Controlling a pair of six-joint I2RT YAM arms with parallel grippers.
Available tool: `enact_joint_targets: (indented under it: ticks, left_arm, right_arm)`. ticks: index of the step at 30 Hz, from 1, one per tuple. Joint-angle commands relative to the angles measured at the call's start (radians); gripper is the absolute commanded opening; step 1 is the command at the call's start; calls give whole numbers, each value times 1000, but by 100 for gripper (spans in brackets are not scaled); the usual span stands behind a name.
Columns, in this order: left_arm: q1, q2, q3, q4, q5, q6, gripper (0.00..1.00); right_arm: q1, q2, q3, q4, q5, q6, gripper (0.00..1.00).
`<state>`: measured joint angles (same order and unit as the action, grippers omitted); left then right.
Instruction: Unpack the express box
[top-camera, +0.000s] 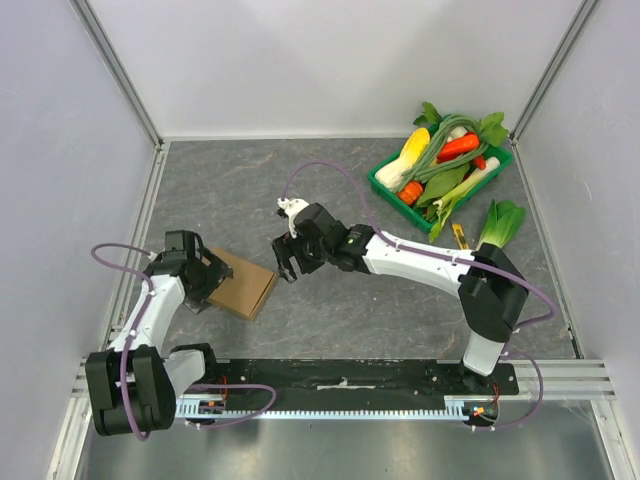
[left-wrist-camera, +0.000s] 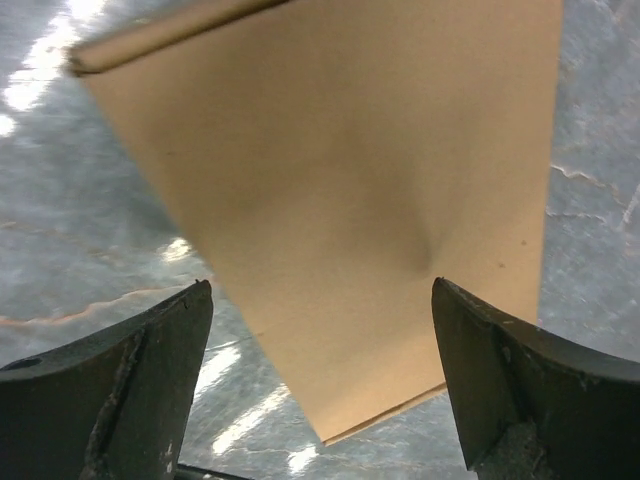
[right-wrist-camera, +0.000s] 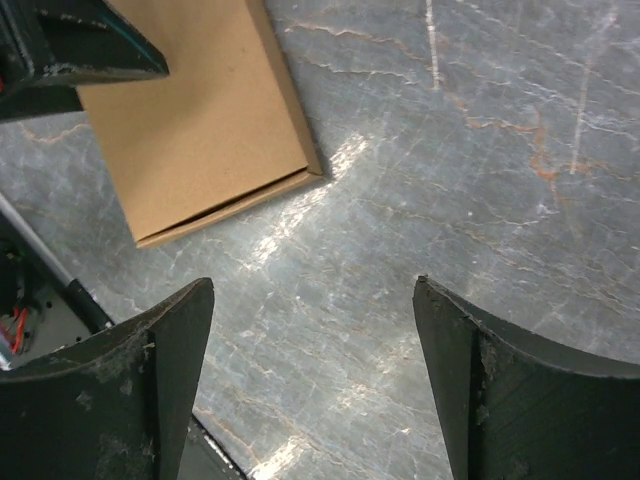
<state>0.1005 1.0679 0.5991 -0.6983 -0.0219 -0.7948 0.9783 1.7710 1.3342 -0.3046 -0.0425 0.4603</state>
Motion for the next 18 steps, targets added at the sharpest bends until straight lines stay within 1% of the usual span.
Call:
enact_joint_targets:
  ticks: [1, 2, 3, 4, 5, 8, 10, 13, 16, 18]
  left_arm:
    - [5, 55, -25, 233, 210, 46, 91]
    - [4, 78, -19, 265, 302, 95, 88]
    - [-1, 107, -12, 284, 335, 107, 87]
    - [-5, 137, 7, 295, 368, 130, 83]
    - [-8, 200, 20, 292, 385, 161, 81]
    - [-27, 292, 71, 283, 410, 198, 79]
    - [-36, 310, 96, 283, 428, 204, 77]
    - [-42, 288, 108, 278, 405, 198, 77]
    - [-42, 245, 120, 244, 358, 201, 77]
    - [-42, 216, 126, 226, 315, 204, 77]
  right_arm:
    - [-6, -19, 20, 33, 87, -3, 87]
    - [-6, -21, 13, 32, 102, 0, 88]
    - [-6, -22, 10, 32, 116, 1, 88]
    - [-6, -24, 8, 32, 145, 14, 88]
    - [-6, -21, 5, 32, 162, 20, 87]
    - [-6, -18, 3, 32, 225, 63, 87]
    - [-6, -2, 11, 29, 260, 86, 86]
    - [-6, 33, 37, 27, 305, 91, 80]
    - [-6, 91, 97, 42, 306, 48, 66]
    - [-7, 142, 126, 53, 300, 26, 61]
